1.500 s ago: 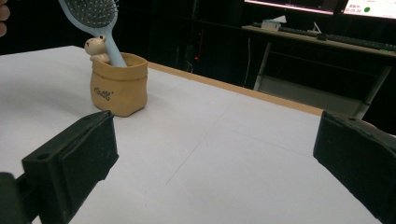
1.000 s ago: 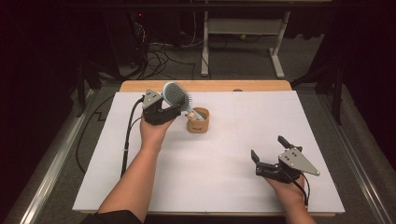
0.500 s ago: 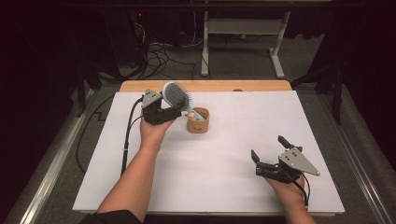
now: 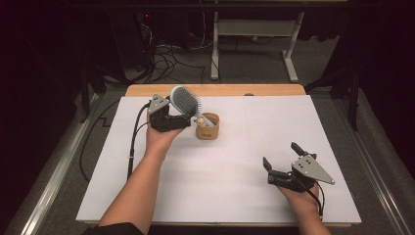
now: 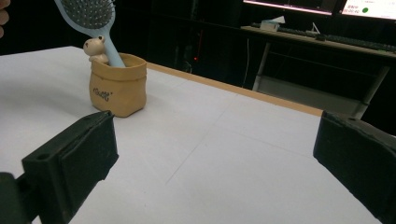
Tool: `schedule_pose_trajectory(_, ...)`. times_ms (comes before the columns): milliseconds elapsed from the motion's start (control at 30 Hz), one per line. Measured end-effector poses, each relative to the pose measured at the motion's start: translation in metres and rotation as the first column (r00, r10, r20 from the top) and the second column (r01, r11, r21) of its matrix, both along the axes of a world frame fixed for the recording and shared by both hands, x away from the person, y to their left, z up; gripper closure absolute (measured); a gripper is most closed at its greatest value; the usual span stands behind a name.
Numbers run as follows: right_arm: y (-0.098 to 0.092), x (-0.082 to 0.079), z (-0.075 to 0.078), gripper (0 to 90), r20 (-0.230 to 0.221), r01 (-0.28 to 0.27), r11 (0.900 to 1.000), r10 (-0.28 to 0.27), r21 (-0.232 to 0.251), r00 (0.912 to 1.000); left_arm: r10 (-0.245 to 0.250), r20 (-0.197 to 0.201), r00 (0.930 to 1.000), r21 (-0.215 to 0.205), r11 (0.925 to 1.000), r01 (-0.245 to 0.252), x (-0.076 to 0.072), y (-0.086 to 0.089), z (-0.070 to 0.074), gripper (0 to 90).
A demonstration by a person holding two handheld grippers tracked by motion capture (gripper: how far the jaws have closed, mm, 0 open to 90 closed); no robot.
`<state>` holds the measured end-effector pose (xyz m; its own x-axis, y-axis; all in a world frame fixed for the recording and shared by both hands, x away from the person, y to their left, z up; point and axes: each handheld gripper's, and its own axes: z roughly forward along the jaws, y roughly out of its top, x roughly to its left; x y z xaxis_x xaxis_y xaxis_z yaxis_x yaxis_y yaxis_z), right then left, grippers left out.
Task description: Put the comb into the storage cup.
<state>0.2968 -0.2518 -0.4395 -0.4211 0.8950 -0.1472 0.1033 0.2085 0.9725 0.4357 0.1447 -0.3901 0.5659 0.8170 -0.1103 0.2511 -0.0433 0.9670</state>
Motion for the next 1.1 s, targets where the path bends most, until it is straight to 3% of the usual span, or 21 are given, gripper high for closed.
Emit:
schedule_pose_trajectory(400,0.0,-0.001,0.001,0.2,0.002,0.003,1.0,-0.003,-0.001,1.0,-0.012,-0.012,0.9999,0.005,0.9999,0.012,-0.008,0.005,0.001,0.4)
schedule_pose_trajectory(933,-0.003,-0.003,0.001,0.3,-0.003,0.01,1.0,-0.01,0.004,0.9999,-0.038,-0.037,0.9986,-0.009,0.9992,0.038,-0.033,0.023,-0.023,1.3)
schedule_pose_trajectory(1100,-0.007,-0.005,0.001,0.2,-0.003,0.019,1.0,-0.019,0.009,0.9998,-0.047,-0.037,0.9982,0.006,0.9988,0.048,-0.046,0.031,-0.03,1.9)
